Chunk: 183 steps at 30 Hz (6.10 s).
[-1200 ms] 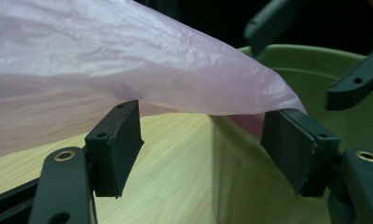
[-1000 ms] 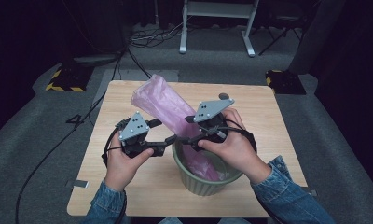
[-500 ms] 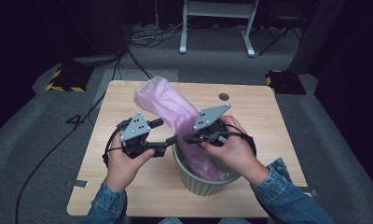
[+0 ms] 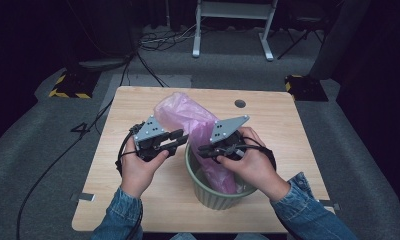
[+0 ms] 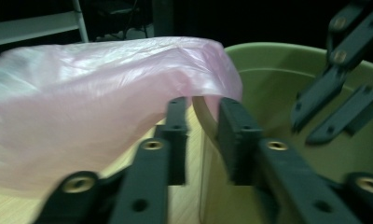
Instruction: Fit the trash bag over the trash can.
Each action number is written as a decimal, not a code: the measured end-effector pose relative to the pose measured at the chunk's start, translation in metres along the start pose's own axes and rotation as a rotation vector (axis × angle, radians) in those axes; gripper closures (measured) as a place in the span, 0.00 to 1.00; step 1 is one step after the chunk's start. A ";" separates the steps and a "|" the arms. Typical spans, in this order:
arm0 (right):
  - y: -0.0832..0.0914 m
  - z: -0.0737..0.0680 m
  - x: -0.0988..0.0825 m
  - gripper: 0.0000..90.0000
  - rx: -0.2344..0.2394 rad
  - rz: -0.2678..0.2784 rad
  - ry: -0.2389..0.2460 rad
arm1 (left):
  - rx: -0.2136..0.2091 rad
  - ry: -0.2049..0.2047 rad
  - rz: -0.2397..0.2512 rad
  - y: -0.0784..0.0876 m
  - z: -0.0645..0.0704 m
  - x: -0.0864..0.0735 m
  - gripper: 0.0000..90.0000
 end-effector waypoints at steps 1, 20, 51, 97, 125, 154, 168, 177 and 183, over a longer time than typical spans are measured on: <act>0.002 0.001 0.000 0.90 -0.006 0.002 -0.004 | 0.000 -0.005 0.003 0.001 0.000 0.000 0.93; -0.009 0.034 -0.001 0.33 -0.231 -0.034 -0.022 | -0.032 -0.045 -0.009 0.009 0.010 -0.003 1.00; 0.016 -0.006 -0.028 0.99 -0.062 -0.093 0.231 | -0.041 -0.061 -0.009 -0.003 0.024 0.004 0.33; 0.033 -0.023 -0.028 1.00 -0.019 0.050 0.159 | -0.073 -0.174 -0.033 -0.001 0.042 0.006 0.89; 0.092 -0.006 -0.053 0.45 -0.211 0.064 -0.065 | -0.097 -0.197 0.013 0.008 0.040 0.001 0.96; 0.056 -0.039 -0.061 0.97 0.031 0.000 0.033 | -0.011 -0.153 0.007 0.002 0.025 -0.010 0.95; 0.059 -0.043 -0.052 1.00 -0.003 0.021 0.054 | -0.097 -0.233 0.046 -0.003 0.055 0.002 0.42; 0.045 -0.034 -0.044 1.00 -0.006 0.032 0.047 | -0.095 -0.222 0.049 -0.008 0.055 0.004 0.38; 0.032 -0.034 -0.038 1.00 0.004 0.008 0.067 | -0.173 -0.160 0.087 -0.005 0.056 0.006 0.35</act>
Point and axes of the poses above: each handheld gripper's, and its own axes: y roughly backward along the jaws, x roughly out of its top, z roughly to its right, the point moved 1 cm from there along -y, roughly forward along the jaws, and after that the axes turned 9 degrees about y, right-handed, at the moved point
